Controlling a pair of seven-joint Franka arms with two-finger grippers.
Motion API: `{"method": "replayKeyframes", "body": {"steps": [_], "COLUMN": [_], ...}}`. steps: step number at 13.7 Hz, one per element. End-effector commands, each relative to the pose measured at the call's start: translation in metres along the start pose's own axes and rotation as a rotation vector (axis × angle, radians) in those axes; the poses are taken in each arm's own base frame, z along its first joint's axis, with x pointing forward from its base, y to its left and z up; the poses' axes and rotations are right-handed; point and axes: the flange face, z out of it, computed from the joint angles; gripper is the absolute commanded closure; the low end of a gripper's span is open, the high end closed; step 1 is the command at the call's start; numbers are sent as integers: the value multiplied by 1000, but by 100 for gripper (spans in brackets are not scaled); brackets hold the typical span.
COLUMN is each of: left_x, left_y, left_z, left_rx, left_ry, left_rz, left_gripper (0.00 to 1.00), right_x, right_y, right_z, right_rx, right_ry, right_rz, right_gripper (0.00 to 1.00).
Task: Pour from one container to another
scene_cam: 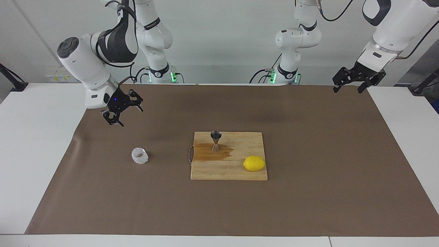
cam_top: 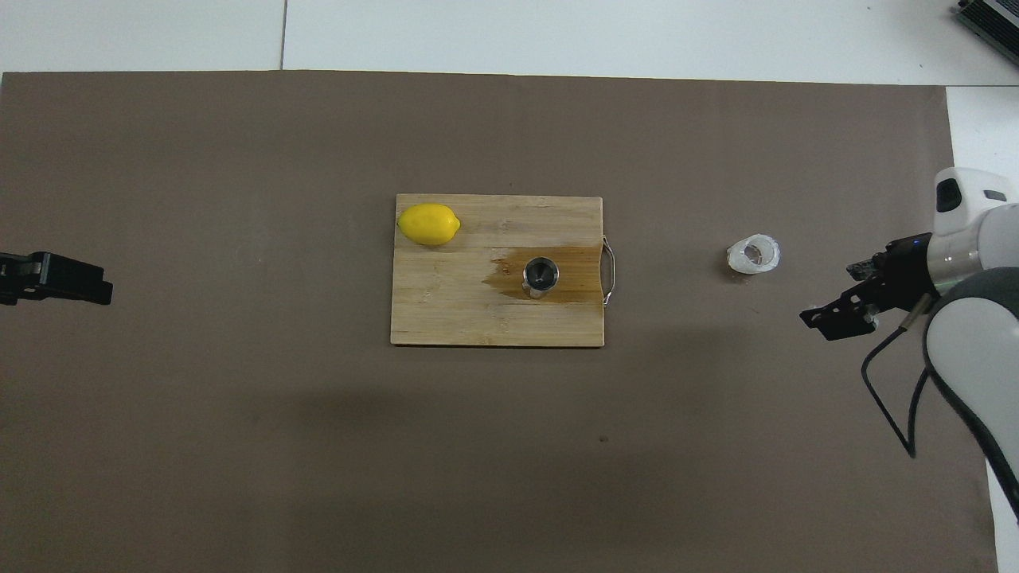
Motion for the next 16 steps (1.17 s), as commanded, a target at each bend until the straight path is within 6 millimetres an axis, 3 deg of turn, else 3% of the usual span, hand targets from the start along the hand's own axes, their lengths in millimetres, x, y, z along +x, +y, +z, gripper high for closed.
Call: {"method": "replayKeyframes", "body": {"steps": [1, 3, 6, 8, 11, 16], "left_x": [-9, -9, -9, -9, -9, -9], "left_y": [-1, -1, -1, -1, -1, -1], "left_z": [-1, -1, -1, -1, -1, -1], "left_rx": [-3, -3, -3, -3, -3, -3], "left_ry": [-2, -2, -2, -2, -4, -2], "left_rz": [5, 5, 5, 5, 5, 5], "left_gripper": [0, 0, 0, 0, 0, 0], "right_x": [-1, 14, 12, 11, -5, 3], "right_y": [-2, -31, -34, -39, -17, -17], "right_z": [-31, -53, -74, -79, -86, -111], "right_rx": [-56, -110, -99, -87, -80, -106], "right_ry": [-65, -103, -111, -117, -131, -102], "right_rz": [193, 397, 664, 676, 706, 700], "right_gripper": [0, 0, 0, 0, 0, 0]}}
